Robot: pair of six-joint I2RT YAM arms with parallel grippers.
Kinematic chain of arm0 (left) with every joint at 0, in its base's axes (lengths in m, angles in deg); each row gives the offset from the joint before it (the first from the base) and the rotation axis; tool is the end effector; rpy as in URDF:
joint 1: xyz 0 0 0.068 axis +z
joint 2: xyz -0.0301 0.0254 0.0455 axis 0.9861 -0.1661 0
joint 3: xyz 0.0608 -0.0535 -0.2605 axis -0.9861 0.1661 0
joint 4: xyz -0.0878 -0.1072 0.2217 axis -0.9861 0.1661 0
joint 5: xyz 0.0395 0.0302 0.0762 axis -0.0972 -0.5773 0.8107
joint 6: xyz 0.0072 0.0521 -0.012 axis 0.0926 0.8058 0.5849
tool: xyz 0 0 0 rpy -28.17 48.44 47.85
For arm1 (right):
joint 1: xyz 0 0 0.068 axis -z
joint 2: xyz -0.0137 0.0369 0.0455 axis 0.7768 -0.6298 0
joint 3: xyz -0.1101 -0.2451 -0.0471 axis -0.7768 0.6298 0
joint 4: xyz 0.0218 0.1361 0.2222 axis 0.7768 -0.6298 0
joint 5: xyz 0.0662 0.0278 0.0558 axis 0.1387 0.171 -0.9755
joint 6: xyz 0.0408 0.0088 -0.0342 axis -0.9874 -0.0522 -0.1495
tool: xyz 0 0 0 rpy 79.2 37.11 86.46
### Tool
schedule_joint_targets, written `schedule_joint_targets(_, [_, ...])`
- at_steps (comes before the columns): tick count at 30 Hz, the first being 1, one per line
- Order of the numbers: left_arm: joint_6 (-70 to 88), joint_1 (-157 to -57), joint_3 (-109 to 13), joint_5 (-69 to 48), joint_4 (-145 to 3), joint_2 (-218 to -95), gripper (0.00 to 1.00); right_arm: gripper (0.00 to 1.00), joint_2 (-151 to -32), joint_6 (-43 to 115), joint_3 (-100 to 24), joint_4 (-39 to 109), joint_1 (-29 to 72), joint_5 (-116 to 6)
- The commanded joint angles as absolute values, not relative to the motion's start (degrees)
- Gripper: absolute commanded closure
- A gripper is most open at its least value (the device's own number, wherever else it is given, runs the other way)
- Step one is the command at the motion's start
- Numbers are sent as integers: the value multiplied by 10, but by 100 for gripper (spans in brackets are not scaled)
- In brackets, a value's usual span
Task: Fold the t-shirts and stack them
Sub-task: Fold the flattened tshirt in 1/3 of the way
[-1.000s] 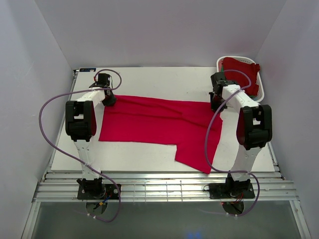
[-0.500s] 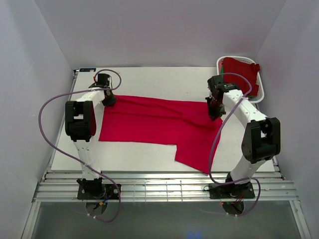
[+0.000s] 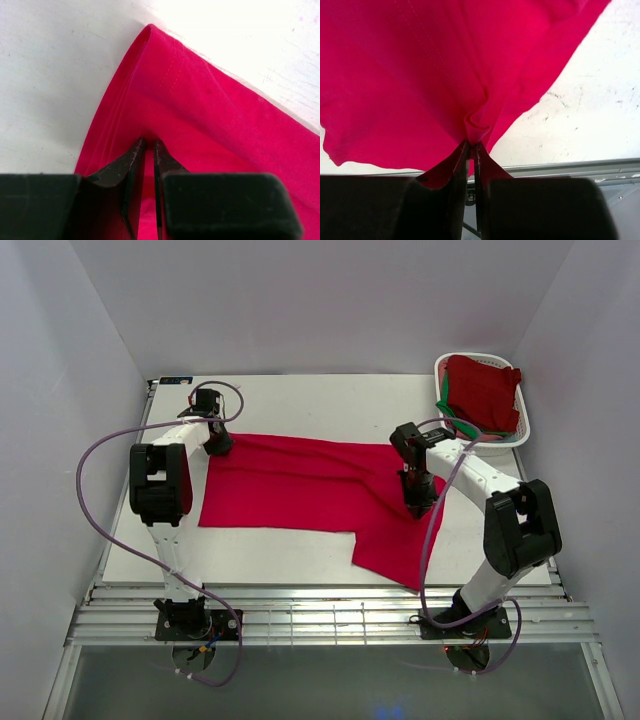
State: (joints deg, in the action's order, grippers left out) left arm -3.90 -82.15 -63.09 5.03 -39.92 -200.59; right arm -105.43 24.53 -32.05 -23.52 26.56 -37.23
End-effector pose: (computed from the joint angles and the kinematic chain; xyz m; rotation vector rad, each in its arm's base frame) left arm 0.4418 -0.0086 0.1638 -0.5705 2.5706 0.0149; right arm 0.2775 0.1190 0.2169 -0.1413 2.9745 -0.1873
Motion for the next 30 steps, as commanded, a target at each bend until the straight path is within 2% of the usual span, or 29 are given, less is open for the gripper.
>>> schedule_joint_targets(1, [-31, -820, -623, 61, -357, -1965, 76, 87, -1022, 208, -316, -289, 254, -347])
schedule_joint_targets(6, [-32, -820, -613, 63, -351, -1950, 76, 81, -1021, 200, -280, -304, 244, -353])
schedule_joint_targets(11, [-37, -820, -603, 57, -348, -1932, 76, 65, -1036, 208, -253, -294, 241, -334])
schedule_joint_targets(13, [-39, -820, -596, 57, -348, -1916, 76, 58, -1037, 209, -284, -288, 241, -310])
schedule_joint_targets(16, [-38, -820, -589, 64, -349, -1893, 74, 54, -1045, 223, -350, -250, 241, -306])
schedule_joint_targets(24, [-45, -820, -564, 58, -344, -1853, 72, 57, -1135, 255, -465, -89, 242, -333])
schedule_joint_targets(30, [-57, -821, -531, 47, -344, -1823, 72, 61, -1239, 274, -556, -71, 243, -333])
